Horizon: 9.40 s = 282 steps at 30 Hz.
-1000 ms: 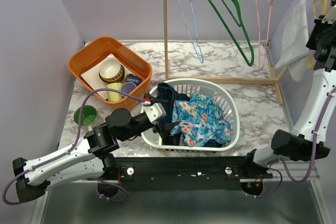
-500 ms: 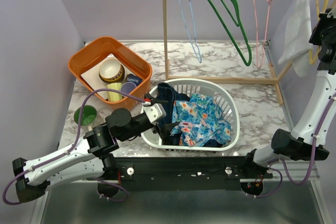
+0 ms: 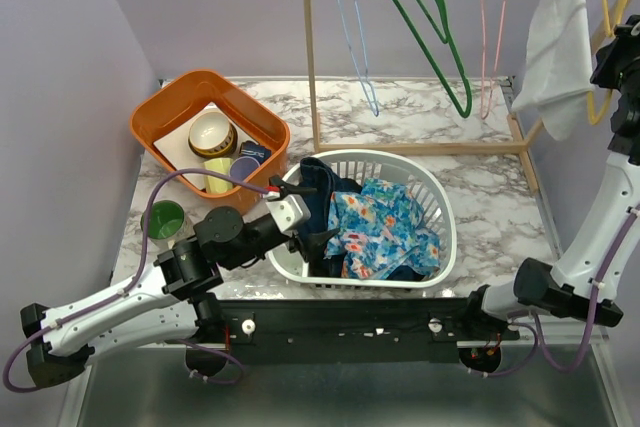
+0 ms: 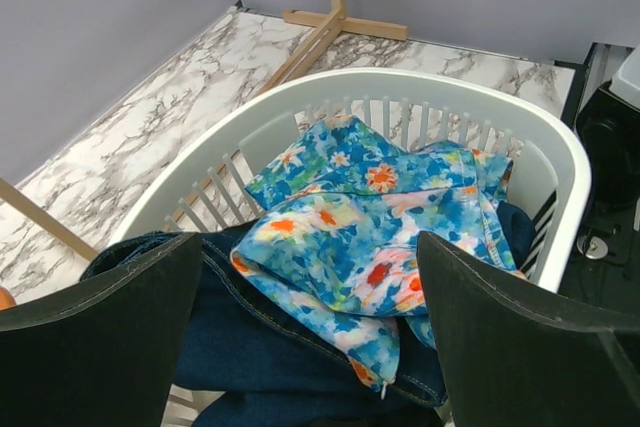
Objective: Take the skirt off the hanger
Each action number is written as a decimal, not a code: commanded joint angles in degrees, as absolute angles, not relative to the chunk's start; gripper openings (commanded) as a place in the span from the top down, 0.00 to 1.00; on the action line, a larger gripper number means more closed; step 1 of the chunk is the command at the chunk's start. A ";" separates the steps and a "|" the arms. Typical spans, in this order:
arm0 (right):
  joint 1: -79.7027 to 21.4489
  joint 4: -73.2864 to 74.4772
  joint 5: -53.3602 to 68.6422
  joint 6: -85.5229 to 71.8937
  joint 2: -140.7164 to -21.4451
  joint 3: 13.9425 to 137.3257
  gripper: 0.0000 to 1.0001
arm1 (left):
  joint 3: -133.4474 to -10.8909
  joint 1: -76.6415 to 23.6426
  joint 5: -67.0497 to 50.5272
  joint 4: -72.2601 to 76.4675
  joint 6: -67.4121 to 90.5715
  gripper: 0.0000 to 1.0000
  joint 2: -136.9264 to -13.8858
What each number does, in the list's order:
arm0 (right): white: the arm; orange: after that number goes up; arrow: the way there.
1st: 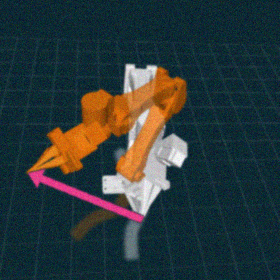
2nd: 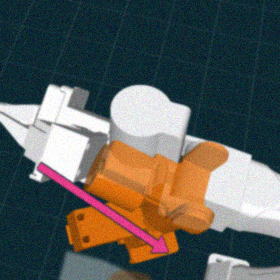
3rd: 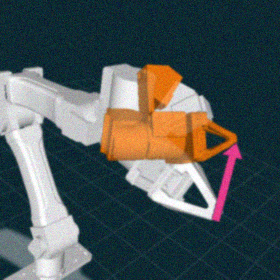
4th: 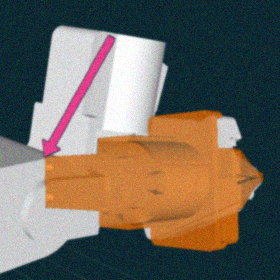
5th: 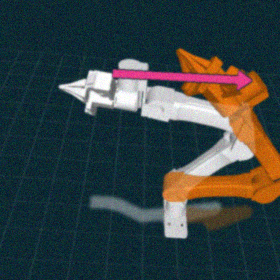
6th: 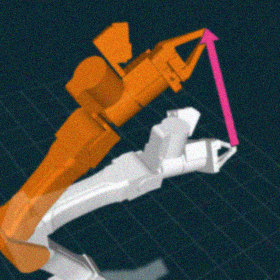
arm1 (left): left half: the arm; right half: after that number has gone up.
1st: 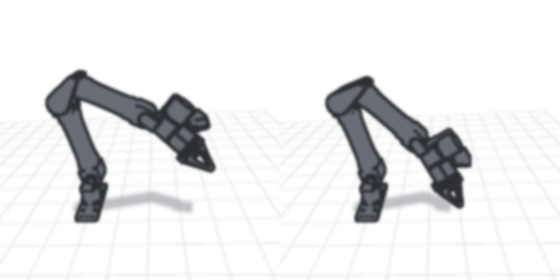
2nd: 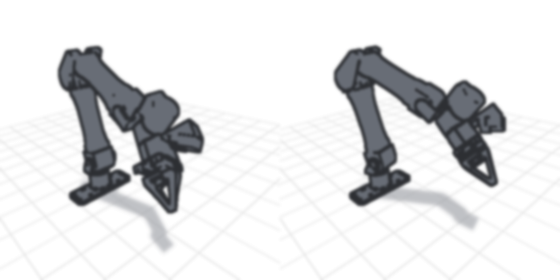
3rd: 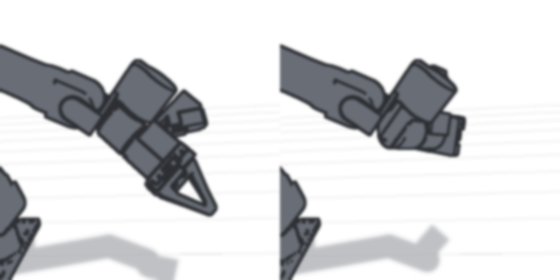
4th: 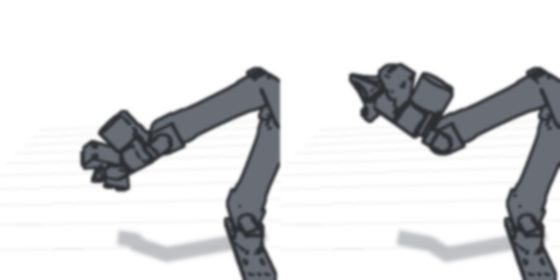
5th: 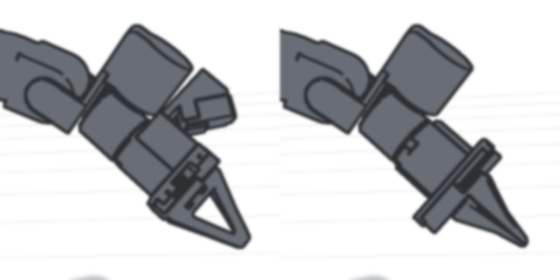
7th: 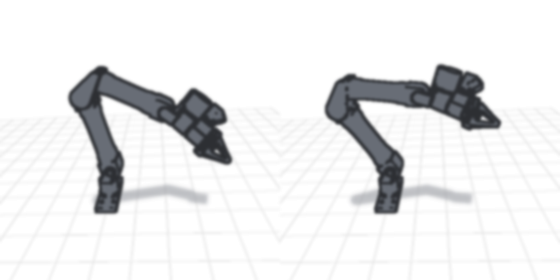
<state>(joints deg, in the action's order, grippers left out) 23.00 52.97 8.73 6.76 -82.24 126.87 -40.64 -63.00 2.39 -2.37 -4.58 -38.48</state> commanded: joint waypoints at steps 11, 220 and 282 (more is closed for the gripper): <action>23.47 49.75 6.15 0.27 -68.30 113.91 0.99 | -52.64 -63.02 5.62 2.72 2.72 0.01 -45.44; 22.68 50.89 16.17 -3.60 -49.21 88.50 0.99 | -44.57 -59.24 -0.44 5.37 31.20 0.65 -73.02; 22.68 43.50 17.50 3.08 -86.57 117.33 0.87 | -45.18 -57.39 4.39 -7.82 -2.11 0.01 -38.14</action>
<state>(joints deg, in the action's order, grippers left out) 22.83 45.01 20.01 3.92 -85.95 115.13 -45.82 -57.47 2.98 -9.10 -1.32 -38.41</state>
